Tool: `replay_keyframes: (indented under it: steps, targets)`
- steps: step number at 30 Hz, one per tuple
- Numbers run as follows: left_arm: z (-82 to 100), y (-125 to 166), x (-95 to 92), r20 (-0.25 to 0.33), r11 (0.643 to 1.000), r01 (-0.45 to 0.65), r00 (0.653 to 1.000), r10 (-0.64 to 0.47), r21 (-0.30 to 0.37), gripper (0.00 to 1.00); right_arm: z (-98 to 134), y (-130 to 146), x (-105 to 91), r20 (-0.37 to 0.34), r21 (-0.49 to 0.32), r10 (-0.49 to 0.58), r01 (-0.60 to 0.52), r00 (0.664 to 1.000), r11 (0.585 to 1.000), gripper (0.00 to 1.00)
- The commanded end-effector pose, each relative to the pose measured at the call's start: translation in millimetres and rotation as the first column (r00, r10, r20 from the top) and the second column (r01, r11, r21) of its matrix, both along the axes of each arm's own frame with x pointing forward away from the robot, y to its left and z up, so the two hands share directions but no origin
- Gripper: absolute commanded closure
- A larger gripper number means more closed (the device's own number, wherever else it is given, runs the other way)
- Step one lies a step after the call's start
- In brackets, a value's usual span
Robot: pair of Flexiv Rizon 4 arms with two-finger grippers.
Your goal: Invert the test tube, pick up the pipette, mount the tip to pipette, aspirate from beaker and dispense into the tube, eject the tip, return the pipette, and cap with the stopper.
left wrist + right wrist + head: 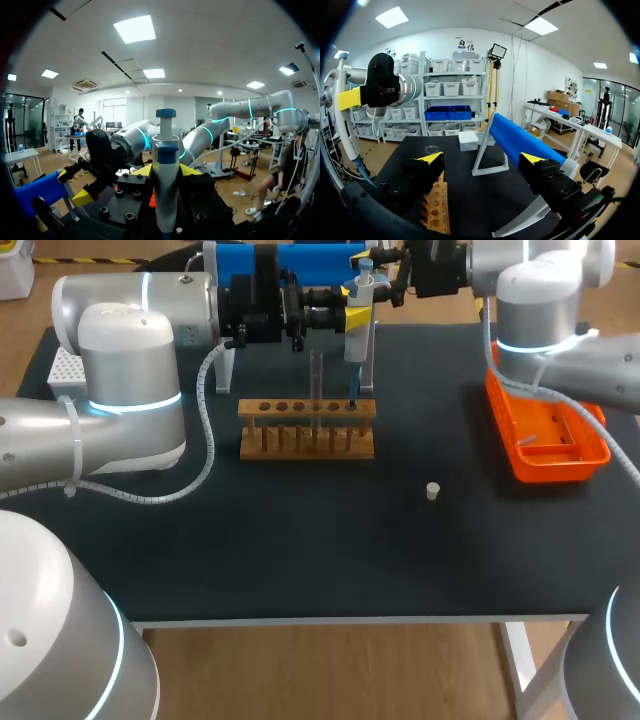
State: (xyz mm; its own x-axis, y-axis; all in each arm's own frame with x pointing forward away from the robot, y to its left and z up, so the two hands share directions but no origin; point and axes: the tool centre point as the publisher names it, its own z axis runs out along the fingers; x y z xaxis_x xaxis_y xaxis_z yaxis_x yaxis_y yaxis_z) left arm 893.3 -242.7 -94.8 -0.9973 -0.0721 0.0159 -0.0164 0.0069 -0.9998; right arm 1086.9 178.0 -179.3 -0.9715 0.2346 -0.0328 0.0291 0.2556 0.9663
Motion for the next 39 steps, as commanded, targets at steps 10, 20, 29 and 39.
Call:
replay_keyframes:
  steps: [10, 20, 29, 39]
  targets:
    - [0.6, 0, 0.7, -0.001, 1.0, 0.002, 1.0, -0.002, 0.001, 1.0, 6, 0, -4.9, 0.011, 0.009, -0.001, 0.001, 1.0, 1.0, 0.0]
    - [0.6, 0, 0.7, -0.001, 1.0, 0.002, 1.0, -0.002, 0.001, 1.0, 6, 0, -4.9, 0.011, 0.009, -0.001, 0.001, 1.0, 1.0, 0.0]
    - [0.3, 3, 2.5, -0.002, 1.0, -0.013, 1.0, 0.013, 0.006, 1.0, 6, 0, -4.9, 0.011, 0.009, -0.001, 0.001, 1.0, 1.0, 0.0]
    - [-0.1, 75, 10.6, 0.038, 0.981, -0.189, 0.982, 0.187, 0.039, 1.0, 6, 0, -4.9, 0.011, 0.009, -0.001, 0.001, 1.0, 1.0, 0.0]
